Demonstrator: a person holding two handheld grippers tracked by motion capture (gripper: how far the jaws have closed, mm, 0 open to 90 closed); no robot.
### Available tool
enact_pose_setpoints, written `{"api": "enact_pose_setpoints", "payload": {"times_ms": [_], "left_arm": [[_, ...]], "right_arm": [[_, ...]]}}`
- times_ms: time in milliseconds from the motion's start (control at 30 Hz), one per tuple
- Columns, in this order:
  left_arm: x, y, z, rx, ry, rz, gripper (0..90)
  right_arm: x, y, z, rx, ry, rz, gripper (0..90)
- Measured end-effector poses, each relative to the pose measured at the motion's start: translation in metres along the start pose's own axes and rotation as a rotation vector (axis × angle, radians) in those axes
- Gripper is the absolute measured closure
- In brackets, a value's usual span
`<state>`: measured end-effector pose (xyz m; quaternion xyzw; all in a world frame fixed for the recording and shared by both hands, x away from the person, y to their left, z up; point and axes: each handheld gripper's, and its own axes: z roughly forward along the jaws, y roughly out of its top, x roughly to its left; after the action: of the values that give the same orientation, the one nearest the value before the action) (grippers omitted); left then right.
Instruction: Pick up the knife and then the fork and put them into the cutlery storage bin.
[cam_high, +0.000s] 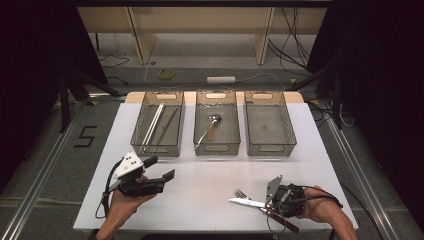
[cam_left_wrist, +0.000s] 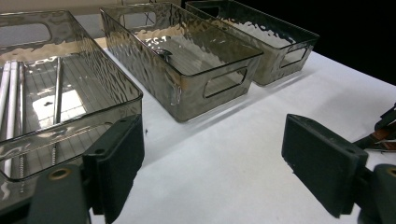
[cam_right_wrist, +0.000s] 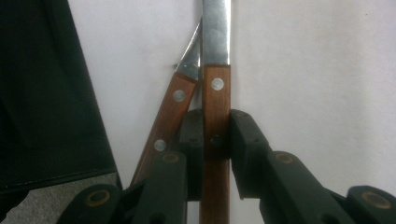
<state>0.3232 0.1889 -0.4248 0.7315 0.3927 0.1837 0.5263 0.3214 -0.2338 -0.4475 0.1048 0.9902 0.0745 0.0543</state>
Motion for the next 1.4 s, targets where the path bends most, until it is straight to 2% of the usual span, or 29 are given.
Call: {"api": "enact_pose_setpoints", "payload": {"times_ms": [100, 333, 400, 433, 600, 767, 833, 1100, 1233, 1400], "left_arm": [[0.0, 0.0, 0.0, -0.003, 0.0, 0.001, 20.6], [0.001, 0.0, -0.002, -0.009, 0.005, -0.011, 20.6], [0.002, 0.0, -0.004, -0.008, 0.004, -0.006, 20.6], [0.002, 0.0, -0.004, -0.01, 0.003, -0.01, 20.5], [0.004, 0.0, -0.006, -0.011, 0.005, -0.006, 20.5], [0.007, -0.001, -0.01, -0.007, 0.0, -0.016, 20.4], [0.007, -0.001, -0.011, -0.009, -0.002, -0.015, 20.4], [0.005, -0.003, -0.011, 0.0, -0.009, -0.009, 20.4], [0.003, -0.004, -0.011, 0.006, -0.006, 0.008, 20.4], [0.005, -0.005, -0.014, -0.004, -0.003, -0.012, 20.4]], "right_arm": [[0.0, 0.0, -0.003, -0.024, -0.01, 0.0, 77.0], [-0.005, -0.003, -0.01, -0.084, -0.012, 0.047, 77.0], [-0.008, -0.005, -0.011, -0.12, -0.005, 0.075, 77.0], [-0.009, -0.006, -0.013, -0.135, 0.006, 0.113, 77.1], [-0.015, -0.01, -0.017, -0.192, 0.016, 0.184, 77.1], [-0.018, -0.01, -0.023, -0.254, 0.028, 0.23, 77.1], [-0.02, -0.01, -0.024, -0.272, 0.035, 0.241, 77.1], [-0.031, -0.007, -0.027, -0.308, 0.019, 0.295, 77.1], [-0.038, -0.003, -0.027, -0.318, 0.014, 0.296, 77.1], [-0.047, 0.002, -0.031, -0.346, 0.004, 0.313, 77.1]]}}
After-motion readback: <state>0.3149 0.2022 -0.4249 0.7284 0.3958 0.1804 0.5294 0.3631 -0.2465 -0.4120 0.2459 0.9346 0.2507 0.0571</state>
